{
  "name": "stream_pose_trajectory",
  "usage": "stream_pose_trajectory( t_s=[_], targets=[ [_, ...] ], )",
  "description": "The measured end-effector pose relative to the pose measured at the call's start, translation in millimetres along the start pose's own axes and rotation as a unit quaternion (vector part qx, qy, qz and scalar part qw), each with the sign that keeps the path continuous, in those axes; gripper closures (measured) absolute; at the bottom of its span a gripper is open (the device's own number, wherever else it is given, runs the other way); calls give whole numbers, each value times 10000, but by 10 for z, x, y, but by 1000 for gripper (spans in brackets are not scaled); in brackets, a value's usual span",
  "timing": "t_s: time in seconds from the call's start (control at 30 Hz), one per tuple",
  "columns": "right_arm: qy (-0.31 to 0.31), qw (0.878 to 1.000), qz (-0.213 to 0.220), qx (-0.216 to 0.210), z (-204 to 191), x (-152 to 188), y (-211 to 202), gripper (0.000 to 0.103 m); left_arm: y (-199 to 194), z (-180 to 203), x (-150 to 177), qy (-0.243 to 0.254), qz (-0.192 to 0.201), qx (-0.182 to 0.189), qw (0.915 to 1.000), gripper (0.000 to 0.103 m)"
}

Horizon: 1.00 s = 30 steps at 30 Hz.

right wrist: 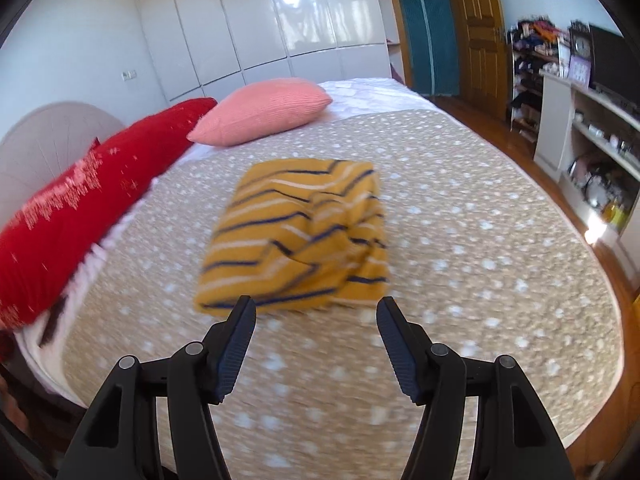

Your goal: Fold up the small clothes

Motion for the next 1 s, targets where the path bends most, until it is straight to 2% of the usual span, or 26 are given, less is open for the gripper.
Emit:
stream_pose_trajectory(
  t_s=[0.13, 0.2, 0.33, 0.4, 0.57, 0.7, 1.0],
  targets=[
    [-218, 9998, 18, 31, 137, 148, 11, 35, -13, 412, -2, 103, -185, 820, 9964, 0],
    [-259, 9997, 8, -16, 169, 205, 25, 35, 20, 607, 37, 201, -347, 1053, 9936, 0],
    [-338, 9993, -15, -126, 195, 284, 86, 34, 143, 1065, 235, 984, -827, 807, 9884, 0],
    [-377, 9992, -36, -159, 191, 312, 113, 34, 184, 1270, 369, 1234, -1070, 951, 9820, 0],
    [-368, 9990, -99, -242, 226, 358, 180, 33, 278, 1525, 630, 1508, -1560, 1158, 9693, 0],
    [-280, 9992, -156, -255, 287, 396, 229, 32, 307, 1626, 749, 1689, -1736, 1147, 9634, 0],
    [-149, 9994, -249, -168, 361, 448, 255, 32, 342, 1676, 828, 1847, -1837, 1197, 9580, 0]
  ],
)
Point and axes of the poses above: each gripper's, at about its wrist camera, not at the fingertips, and y roughly the way its jaws point, z to its right, x to its underside, the point moved 6 cm from there along y, roughly the way its jaws point, and after that the axes turned 11 degrees about y, right-handed, at the moved point
